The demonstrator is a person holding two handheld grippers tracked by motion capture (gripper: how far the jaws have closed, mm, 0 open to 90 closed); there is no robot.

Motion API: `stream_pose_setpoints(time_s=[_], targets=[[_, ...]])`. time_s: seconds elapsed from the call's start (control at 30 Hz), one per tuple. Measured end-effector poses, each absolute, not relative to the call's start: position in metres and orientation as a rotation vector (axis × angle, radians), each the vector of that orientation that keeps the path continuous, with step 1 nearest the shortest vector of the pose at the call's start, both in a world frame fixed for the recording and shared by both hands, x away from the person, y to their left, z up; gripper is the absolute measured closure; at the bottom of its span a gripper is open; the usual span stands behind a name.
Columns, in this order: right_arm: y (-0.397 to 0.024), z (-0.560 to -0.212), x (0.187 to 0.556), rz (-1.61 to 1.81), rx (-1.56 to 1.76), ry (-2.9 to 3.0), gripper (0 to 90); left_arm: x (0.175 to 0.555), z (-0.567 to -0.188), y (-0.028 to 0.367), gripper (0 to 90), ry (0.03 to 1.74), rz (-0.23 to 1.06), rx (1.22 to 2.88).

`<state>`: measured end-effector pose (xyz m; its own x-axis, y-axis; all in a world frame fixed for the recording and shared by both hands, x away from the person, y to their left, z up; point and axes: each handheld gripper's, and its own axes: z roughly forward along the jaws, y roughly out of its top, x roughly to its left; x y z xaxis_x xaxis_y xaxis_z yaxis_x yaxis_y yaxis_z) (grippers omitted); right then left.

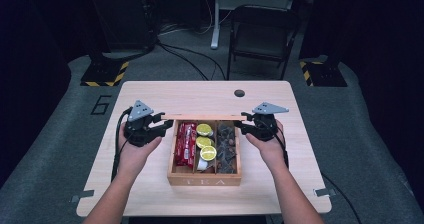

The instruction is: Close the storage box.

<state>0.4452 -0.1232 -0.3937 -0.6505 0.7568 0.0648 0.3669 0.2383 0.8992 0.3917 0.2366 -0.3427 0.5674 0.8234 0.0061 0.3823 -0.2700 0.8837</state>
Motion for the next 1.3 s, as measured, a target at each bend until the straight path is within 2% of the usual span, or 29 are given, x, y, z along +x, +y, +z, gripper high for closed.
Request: stream_pose_setpoints(time_s=[0.3, 0.77, 1.3], targets=[[-0.127, -0.392, 0.438, 1.414, 1.046, 2.116, 55.8, 0.391, -0.342, 0.235, 60.3, 0.975, 0.625, 1.881], [-0.124, -0.373, 0.414, 1.383, 1.013, 2.102, 55.4, 0.392, -0.342, 0.236, 60.4, 0.976, 0.618, 1.873], [-0.122, -0.352, 0.403, 1.359, 0.943, 2.104, 56.2, 0.388, -0.345, 0.237, 60.3, 0.97, 0.61, 1.888]])
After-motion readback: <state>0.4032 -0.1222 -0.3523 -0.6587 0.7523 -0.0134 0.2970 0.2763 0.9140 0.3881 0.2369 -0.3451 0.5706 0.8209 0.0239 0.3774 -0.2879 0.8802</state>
